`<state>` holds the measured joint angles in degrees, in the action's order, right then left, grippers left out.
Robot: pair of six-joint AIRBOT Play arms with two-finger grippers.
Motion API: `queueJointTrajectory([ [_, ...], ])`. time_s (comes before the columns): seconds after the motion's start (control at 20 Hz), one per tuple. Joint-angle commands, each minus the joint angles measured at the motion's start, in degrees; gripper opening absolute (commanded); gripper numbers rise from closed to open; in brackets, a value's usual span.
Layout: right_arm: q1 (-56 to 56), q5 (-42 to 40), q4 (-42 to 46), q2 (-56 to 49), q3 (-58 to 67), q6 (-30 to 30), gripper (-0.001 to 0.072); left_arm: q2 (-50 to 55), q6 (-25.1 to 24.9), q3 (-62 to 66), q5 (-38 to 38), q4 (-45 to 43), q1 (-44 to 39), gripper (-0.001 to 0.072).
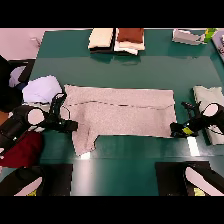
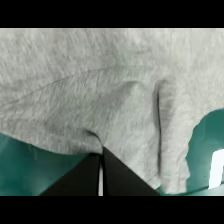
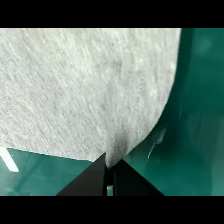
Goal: Fold the shirts.
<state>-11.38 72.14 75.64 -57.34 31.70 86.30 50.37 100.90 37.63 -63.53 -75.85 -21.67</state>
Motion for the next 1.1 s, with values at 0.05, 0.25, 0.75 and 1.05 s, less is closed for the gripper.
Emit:
queueJointTrajectory([
  [0.05,0.9,7.5,5.6,8.7,0.3,0.3,0.0013,-6.4,-1.3,0.6,-9.2,-2.6,0.0,0.0018],
  [0.25,0.9,11.8,9.2,16.9,2.1,2.3,0.0012,-13.5,-0.9,0.7,-16.7,-1.7,0.0,0.0019],
  [0.75,1.1,5.5,7.4,-3.7,24.7,2.1,0.0012,0.6,-2.4,12.4,4.3,-12.1,3.3,0.0019],
  [1.05,3.5,3.2,6.3,-20.7,38.6,2.2,0.0013,18.6,-8.5,18.7,14.7,-11.6,6.8,0.0020],
])
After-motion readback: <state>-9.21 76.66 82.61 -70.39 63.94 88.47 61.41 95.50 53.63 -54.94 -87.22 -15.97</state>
